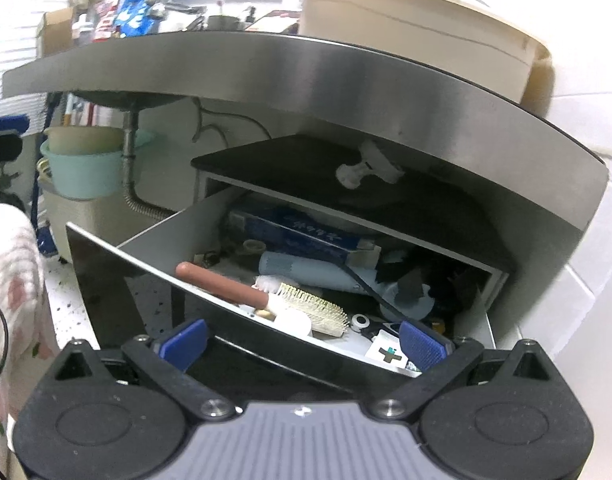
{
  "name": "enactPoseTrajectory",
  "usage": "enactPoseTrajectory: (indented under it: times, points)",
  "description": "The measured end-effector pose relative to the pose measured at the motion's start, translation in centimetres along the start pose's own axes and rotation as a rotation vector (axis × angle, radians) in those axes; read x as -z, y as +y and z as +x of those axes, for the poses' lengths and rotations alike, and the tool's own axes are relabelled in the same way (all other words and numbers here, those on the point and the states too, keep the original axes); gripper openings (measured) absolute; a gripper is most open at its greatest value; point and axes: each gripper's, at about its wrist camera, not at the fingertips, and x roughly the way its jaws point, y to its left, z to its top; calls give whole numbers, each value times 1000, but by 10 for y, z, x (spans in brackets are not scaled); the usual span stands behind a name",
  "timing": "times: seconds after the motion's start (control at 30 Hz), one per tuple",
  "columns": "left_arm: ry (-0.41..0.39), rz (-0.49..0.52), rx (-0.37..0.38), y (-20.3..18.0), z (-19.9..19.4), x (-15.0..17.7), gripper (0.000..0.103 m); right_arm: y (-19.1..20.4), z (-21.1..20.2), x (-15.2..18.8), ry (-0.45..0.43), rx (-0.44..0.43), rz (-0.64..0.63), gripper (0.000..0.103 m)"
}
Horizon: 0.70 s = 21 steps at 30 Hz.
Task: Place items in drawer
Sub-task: 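Raise both tools out of the drawer and back away, then press the right tool against the drawer front and push it inward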
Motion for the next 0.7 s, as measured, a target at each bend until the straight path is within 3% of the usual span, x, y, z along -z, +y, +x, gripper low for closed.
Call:
enactPoseTrajectory:
  times: [0.2,0.7]
  points:
    - [-3,-9,2,1,0,0,102,-5,-4,4,37,0,172,103]
    - [-4,-11,5,1,0,1,102,3,22,13,208,2,227,90]
